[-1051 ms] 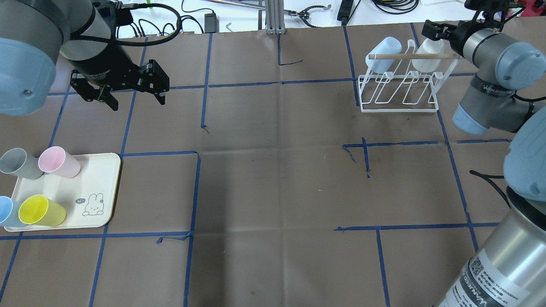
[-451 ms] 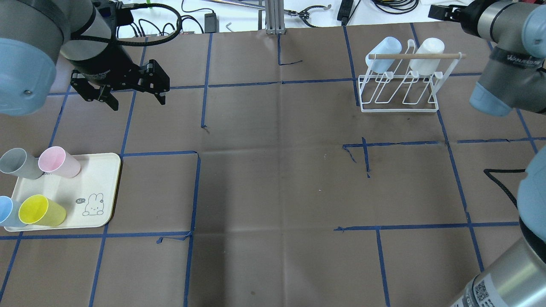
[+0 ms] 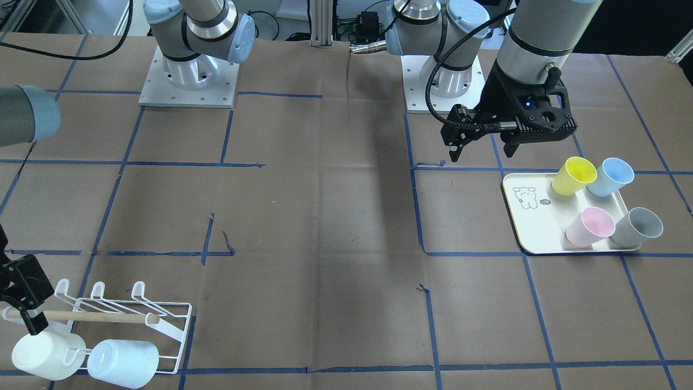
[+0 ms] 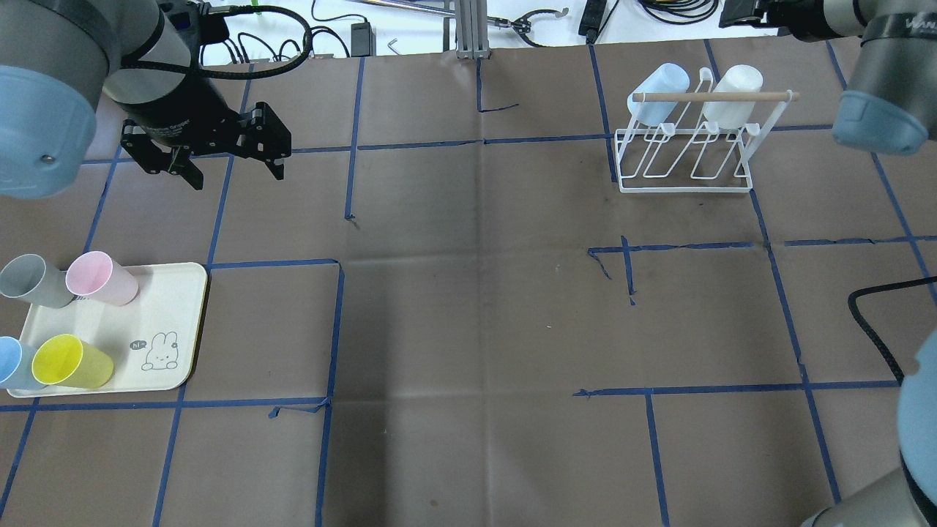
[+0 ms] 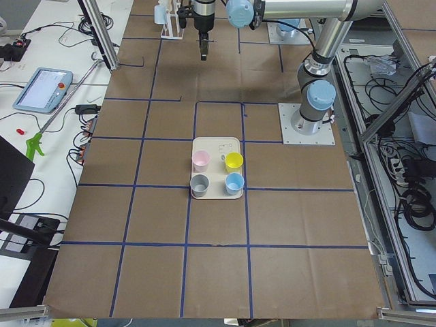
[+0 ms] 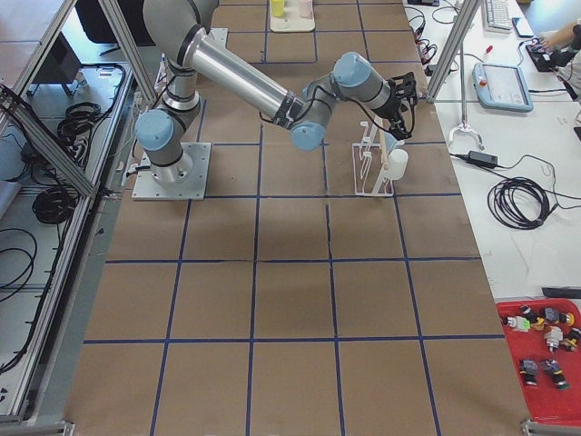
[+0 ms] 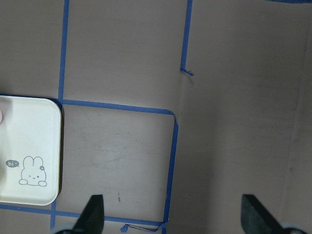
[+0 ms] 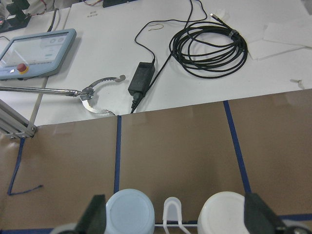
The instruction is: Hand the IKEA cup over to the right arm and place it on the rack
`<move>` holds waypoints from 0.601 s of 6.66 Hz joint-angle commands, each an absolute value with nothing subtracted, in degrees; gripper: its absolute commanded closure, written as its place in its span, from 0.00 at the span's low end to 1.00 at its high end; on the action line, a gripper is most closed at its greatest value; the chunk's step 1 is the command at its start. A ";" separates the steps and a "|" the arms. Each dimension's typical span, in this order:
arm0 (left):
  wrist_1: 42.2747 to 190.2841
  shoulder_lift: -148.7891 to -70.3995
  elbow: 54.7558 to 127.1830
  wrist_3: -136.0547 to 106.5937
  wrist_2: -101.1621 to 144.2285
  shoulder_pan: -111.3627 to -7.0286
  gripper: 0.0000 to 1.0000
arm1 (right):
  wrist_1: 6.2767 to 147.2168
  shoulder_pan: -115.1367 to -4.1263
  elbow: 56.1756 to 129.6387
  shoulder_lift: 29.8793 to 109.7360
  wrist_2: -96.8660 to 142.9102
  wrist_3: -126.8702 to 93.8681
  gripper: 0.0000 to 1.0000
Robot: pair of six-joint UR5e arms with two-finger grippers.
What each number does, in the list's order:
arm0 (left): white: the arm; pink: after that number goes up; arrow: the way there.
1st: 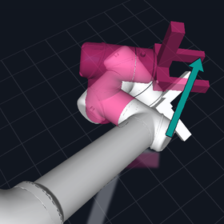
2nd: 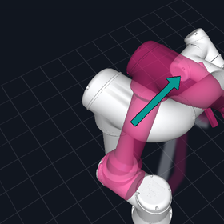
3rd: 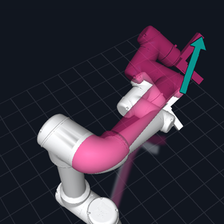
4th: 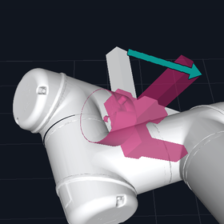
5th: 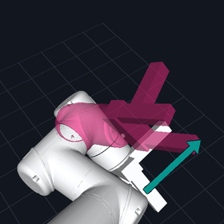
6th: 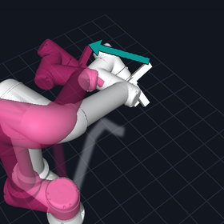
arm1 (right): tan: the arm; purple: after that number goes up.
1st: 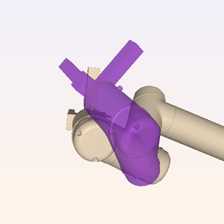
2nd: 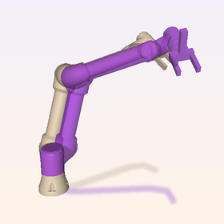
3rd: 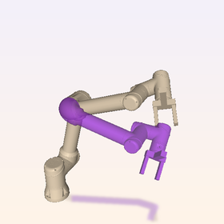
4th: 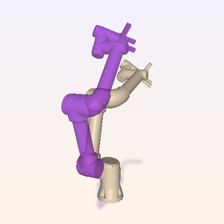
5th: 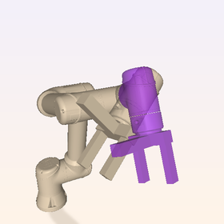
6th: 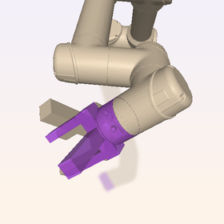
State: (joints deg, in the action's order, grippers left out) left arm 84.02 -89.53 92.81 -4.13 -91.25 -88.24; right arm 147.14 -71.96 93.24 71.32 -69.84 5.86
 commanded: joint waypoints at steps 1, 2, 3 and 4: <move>84.02 -89.56 92.81 -4.22 -91.32 -88.24 0.00 | 126.05 -75.04 88.87 75.91 -74.59 5.45 0.00; 84.02 -89.65 92.81 -4.22 -91.32 -88.24 0.00 | 118.55 -77.23 88.60 77.33 -77.49 5.10 0.00; 84.02 -89.56 92.81 -4.22 -91.32 -88.24 0.00 | 110.73 -80.04 88.25 79.43 -82.91 5.01 0.00; 84.02 -89.73 92.81 -4.13 -91.32 -88.24 0.00 | 101.87 -81.63 88.16 82.76 -85.06 3.97 0.00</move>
